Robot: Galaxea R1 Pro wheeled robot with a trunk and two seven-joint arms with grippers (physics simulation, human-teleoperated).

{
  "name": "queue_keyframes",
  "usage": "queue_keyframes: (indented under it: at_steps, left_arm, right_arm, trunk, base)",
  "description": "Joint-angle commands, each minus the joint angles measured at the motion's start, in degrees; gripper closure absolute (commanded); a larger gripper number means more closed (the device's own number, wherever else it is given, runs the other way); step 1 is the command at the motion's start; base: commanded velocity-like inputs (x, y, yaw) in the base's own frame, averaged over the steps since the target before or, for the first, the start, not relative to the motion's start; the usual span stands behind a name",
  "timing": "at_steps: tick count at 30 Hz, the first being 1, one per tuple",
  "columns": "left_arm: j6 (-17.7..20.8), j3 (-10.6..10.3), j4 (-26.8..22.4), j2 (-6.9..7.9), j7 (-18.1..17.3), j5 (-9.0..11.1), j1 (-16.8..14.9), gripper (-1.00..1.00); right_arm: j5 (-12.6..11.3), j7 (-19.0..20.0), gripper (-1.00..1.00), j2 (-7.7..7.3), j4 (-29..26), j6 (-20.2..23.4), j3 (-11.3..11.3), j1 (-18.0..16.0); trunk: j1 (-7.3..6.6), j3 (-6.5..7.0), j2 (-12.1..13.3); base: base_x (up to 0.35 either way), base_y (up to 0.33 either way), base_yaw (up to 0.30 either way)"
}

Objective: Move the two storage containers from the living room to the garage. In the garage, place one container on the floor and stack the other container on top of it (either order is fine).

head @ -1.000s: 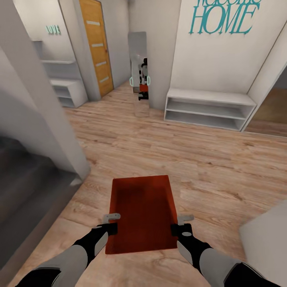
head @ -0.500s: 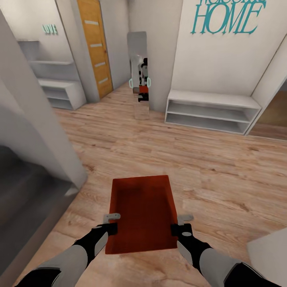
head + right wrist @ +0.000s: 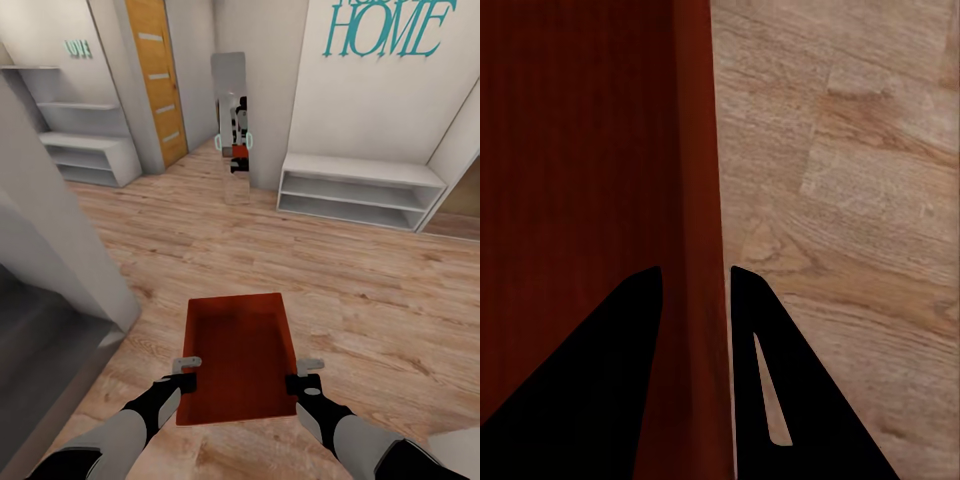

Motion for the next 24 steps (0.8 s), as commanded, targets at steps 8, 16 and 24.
queue_keyframes:
  at_steps: [8, 16, 24]
  left_arm:
    - [0.4, -1.6, 0.0, 0.63, 0.6, -0.2, 0.1, 1.0]
    - [0.4, -1.6, 0.0, 0.63, 0.6, -0.2, 0.1, 1.0]
    - [0.4, -1.6, 0.0, 0.63, 0.6, -0.2, 0.1, 1.0]
  right_arm:
    - [0.1, -0.3, 1.0, -0.2, 0.0, -0.4, -2.6, -0.1]
    - [0.1, -0.3, 1.0, -0.19, 0.0, -0.4, -2.5, -0.1]
    - [0.1, -0.3, 1.0, -0.2, 0.0, -0.4, -2.6, -0.1]
  trunk:
    - [0.03, -0.04, 0.0]
    - [0.03, -0.04, 0.0]
    - [0.03, -0.04, 0.0]
  base:
    - [0.323, 0.0, 0.0]
    - [0.323, 0.0, 0.0]
    - [0.323, 0.0, 0.0]
